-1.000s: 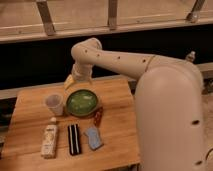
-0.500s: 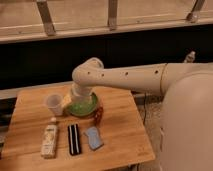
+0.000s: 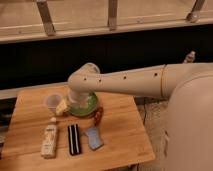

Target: Place the bottle in the ceramic bowl

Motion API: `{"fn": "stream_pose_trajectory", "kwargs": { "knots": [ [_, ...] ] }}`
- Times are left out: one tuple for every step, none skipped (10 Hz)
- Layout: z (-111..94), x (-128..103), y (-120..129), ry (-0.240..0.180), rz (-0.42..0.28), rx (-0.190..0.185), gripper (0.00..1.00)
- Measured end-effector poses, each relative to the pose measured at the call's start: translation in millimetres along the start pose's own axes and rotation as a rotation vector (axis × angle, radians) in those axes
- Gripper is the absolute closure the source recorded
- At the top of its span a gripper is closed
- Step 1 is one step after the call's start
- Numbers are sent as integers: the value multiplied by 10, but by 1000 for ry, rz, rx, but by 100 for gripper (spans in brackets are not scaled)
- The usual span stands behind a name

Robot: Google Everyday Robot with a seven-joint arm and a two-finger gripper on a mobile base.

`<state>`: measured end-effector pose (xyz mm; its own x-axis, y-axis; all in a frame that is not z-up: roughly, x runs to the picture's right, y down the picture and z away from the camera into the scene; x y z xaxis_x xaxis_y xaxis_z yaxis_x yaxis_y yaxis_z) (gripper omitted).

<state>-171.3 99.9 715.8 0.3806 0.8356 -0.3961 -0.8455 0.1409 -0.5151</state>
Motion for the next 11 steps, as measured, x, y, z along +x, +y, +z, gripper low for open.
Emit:
{"fn": "stream_pose_trajectory", "kwargs": {
  "knots": [
    [8,1,5,2,1,-3,20],
    [6,-4,15,9,-16,-1,20],
    [48,-5,146,24,-62,-6,20],
    [87,19,259,38,-92,-7,20],
    [148,85,461,60,-141,-6,20],
    [238,189,690,88,-178,-5,20],
    [307,267,856,108,-203,-5,20],
    [413,362,1040,134,-230,-6,20],
    [531,454,1197,154,-245,-4,20],
    [648,495,1298,168,-247,-4,20],
    [742,498,1353,176,-247,-2,20]
  ]
}}
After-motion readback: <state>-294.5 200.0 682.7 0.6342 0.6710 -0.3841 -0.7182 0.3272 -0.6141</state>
